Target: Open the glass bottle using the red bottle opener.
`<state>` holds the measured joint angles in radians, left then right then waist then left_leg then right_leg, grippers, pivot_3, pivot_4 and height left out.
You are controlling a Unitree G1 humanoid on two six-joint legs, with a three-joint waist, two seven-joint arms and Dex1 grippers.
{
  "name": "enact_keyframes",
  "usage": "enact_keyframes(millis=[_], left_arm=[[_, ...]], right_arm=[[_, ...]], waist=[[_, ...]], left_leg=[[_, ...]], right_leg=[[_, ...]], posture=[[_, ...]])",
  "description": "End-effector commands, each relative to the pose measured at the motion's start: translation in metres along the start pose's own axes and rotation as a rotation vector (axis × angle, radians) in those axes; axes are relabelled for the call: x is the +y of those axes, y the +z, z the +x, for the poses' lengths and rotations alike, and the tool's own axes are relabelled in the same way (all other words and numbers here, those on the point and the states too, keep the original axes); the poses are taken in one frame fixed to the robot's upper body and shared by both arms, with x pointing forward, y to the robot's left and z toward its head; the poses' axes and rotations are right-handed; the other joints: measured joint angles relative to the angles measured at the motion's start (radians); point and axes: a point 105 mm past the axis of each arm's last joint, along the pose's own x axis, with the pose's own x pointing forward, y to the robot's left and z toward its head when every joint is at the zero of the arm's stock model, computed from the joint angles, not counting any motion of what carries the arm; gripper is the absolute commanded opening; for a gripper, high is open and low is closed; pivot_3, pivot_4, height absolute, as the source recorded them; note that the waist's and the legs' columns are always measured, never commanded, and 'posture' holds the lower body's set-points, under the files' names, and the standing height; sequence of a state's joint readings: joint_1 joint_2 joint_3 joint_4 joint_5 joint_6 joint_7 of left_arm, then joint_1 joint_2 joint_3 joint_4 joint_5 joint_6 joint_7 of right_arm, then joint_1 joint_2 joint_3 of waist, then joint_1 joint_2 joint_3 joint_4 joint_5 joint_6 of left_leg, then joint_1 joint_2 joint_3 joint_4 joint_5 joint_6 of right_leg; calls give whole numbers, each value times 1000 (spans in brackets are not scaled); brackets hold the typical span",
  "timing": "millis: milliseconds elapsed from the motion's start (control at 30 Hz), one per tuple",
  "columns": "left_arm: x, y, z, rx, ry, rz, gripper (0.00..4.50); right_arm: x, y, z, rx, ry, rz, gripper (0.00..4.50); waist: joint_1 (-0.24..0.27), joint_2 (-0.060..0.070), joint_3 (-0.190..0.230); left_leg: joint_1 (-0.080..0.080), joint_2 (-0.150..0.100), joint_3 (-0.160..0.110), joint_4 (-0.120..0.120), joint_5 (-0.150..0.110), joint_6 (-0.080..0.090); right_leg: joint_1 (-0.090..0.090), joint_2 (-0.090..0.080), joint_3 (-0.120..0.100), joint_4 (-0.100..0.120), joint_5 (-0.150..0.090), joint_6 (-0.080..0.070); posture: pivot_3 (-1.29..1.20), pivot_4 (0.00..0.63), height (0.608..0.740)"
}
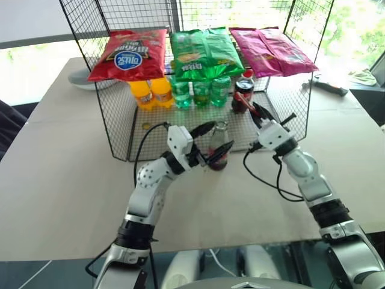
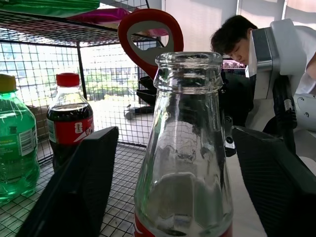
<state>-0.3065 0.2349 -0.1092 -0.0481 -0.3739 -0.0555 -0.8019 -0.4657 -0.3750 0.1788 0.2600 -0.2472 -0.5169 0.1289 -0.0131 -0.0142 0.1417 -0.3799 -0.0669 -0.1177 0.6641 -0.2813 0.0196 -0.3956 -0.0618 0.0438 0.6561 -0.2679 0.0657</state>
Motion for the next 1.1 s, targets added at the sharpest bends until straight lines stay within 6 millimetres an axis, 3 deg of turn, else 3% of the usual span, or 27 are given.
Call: enact_keyframes(millis=[33,300,533,633,833,1000,1100], left_arm=[[-1,7,1,-21,-5,16,4388],[-2,8,-6,-9,-15,9,4388],[-2,6,-18,29,-12,14,4388],[-3,6,-21,39,-12,14,4388],[-9,-1,-51,136,-26,4,4388],[-7,-5,-73,198,19,14,4500],[-4,-8,-84,231,61,20,4500]], right_arm=[[-14,10,2,-41,-45,-8,0],[-6,-3,-11,55,-32,186,0],[15,-25,-54,273,-11,592,0],[21,-29,-65,342,3,683,0],[41,-27,-95,514,91,881,0],[37,-25,-107,567,104,881,2069],[35,-26,-119,600,108,886,3583]], waist=[[0,0,0],[0,0,0],[2,0,0],[1,1,1],[1,2,1],[3,3,2],[7,3,2]], left_leg=[[0,0,0,0,0,0],[0,0,0,0,0,0],[0,0,-1,-1,0,0],[0,0,-1,-1,0,0],[1,1,-1,-5,0,0],[0,1,-1,-6,0,0],[0,1,-2,-7,0,0]], right_leg=[[0,0,0,0,0,0],[0,0,0,0,0,0],[0,-2,0,0,0,0],[0,-3,0,0,0,0],[0,-4,0,-3,0,0],[0,-5,0,-4,0,0],[0,-6,-1,-4,0,0]], posture=[[0,150,740],[0,150,740],[0,150,740],[0,150,740],[0,150,740],[0,150,740],[0,150,740]])
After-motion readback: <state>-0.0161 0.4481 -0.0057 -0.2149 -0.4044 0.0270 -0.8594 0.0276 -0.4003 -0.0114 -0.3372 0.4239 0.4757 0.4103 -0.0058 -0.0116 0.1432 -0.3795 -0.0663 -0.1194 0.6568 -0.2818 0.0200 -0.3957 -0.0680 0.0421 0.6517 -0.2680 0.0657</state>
